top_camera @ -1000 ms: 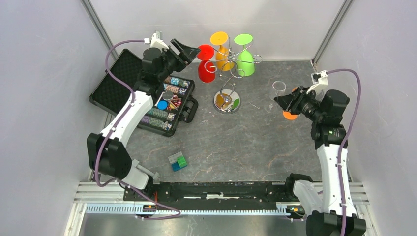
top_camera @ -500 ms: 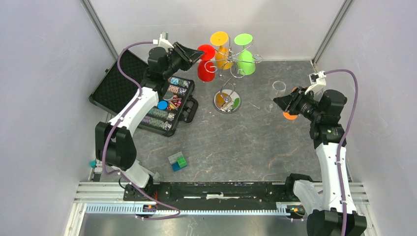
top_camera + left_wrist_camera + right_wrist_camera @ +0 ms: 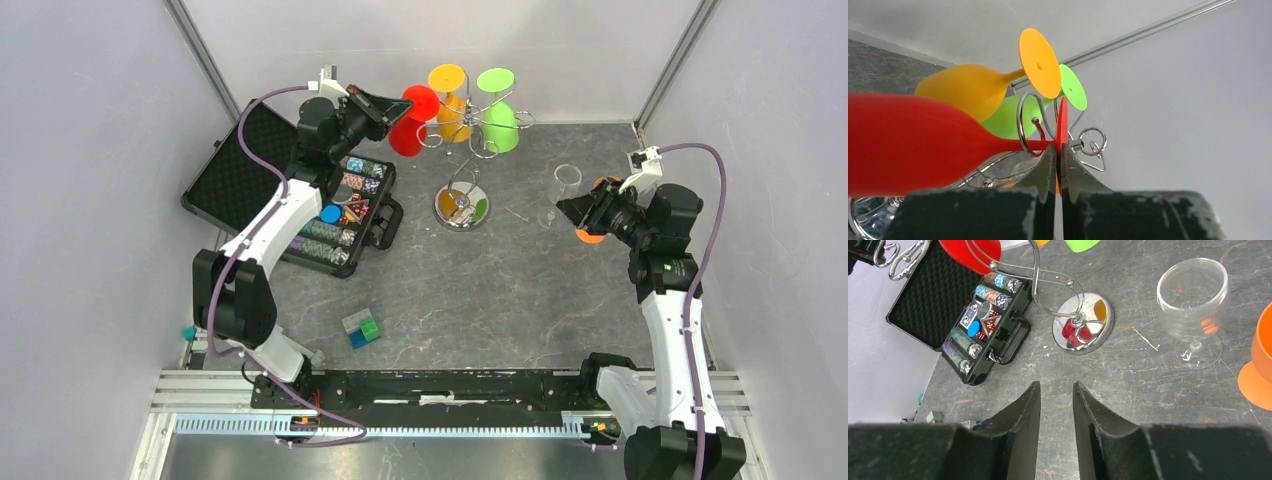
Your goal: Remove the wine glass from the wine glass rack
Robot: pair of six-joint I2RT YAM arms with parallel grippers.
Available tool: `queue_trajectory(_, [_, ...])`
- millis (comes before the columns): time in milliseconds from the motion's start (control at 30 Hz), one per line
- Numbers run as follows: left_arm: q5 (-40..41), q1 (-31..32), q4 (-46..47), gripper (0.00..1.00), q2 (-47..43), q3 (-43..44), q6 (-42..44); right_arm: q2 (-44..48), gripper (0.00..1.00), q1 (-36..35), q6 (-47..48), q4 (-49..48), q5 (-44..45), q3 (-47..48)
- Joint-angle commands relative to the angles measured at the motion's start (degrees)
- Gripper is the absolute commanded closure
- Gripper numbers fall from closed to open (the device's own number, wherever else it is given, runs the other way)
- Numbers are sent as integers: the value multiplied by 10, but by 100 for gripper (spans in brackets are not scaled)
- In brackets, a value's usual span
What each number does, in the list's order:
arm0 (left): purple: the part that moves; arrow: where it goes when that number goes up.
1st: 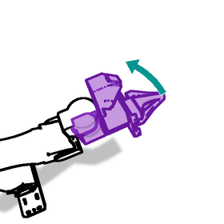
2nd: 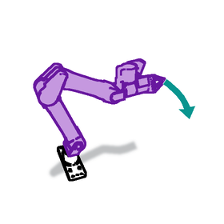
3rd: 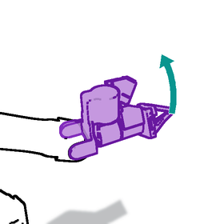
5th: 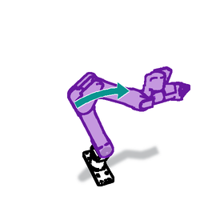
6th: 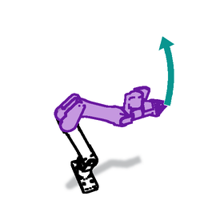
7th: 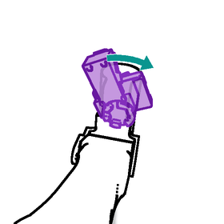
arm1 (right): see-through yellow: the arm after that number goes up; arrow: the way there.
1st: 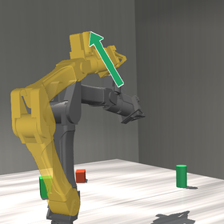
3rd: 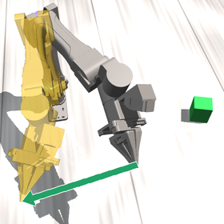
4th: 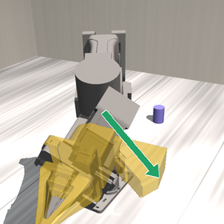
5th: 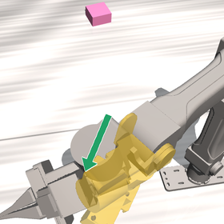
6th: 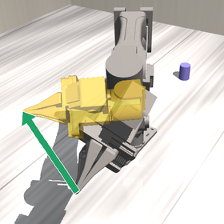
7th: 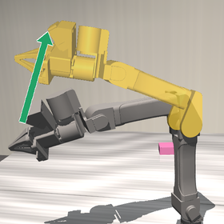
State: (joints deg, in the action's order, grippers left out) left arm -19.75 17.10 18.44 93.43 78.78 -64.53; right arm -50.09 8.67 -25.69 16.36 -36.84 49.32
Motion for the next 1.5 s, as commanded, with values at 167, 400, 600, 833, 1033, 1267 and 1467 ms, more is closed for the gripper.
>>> queue_trajectory(167, [15,-1,65,98,-45,-11,-45,7,67,-3,-5,-28,11,-8])
queue_trajectory(400, [26,-1,75,98,-26,2,-45,8,67,-3,-9,-32,11,-11])
queue_trajectory(600, [74,-1,70,98,-16,7,-33,9,67,-2,-10,-33,12,-15])
queue_trajectory(833, [0,-1,87,98,45,71,-48,10,67,-3,-10,-34,12,-19])
queue_trajectory(1033, [-81,-1,130,98,48,59,-97,10,67,-3,-9,-34,12,-19])
queue_trajectory(1267, [-90,-3,101,98,-12,6,-71,11,67,-3,-15,-42,9,-26])
queue_trajectory(1467, [-49,-13,93,98,-76,-75,-50,16,59,-3,-17,-42,-1,-26])
